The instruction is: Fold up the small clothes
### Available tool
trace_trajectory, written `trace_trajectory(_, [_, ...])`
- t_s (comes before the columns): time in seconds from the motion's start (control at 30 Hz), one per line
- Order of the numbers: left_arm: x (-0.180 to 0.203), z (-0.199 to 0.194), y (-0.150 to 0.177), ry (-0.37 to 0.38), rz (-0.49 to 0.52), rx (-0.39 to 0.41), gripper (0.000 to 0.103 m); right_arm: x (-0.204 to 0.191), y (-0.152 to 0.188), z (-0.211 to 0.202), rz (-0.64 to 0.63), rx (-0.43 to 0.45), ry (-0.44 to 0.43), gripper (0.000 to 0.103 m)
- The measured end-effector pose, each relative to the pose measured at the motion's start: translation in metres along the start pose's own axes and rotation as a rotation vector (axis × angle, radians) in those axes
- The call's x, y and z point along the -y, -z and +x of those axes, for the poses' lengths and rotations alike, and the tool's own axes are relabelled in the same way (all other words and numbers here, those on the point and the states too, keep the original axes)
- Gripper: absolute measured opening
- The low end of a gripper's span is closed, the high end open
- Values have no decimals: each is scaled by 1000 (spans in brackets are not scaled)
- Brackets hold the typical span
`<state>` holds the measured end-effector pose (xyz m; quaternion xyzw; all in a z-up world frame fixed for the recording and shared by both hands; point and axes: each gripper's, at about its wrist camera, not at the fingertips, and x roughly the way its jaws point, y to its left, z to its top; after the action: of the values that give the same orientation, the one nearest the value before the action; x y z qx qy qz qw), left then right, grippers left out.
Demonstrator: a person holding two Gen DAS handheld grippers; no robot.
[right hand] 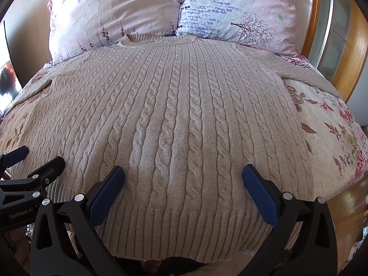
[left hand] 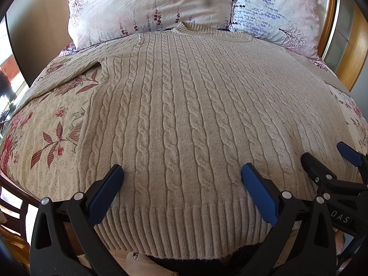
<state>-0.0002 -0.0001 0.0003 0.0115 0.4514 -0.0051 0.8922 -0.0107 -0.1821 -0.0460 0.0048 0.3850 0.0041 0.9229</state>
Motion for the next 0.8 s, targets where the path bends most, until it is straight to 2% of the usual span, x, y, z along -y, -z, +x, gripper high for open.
trace_trajectory(0.43, [0,1,-1,1,6,-15,101,0,-2,3,-24,-15,-18,102])
trace_trajectory(0.8, [0,2,-3,6,19,-9,101,6,3,1,-93,58,-94,102])
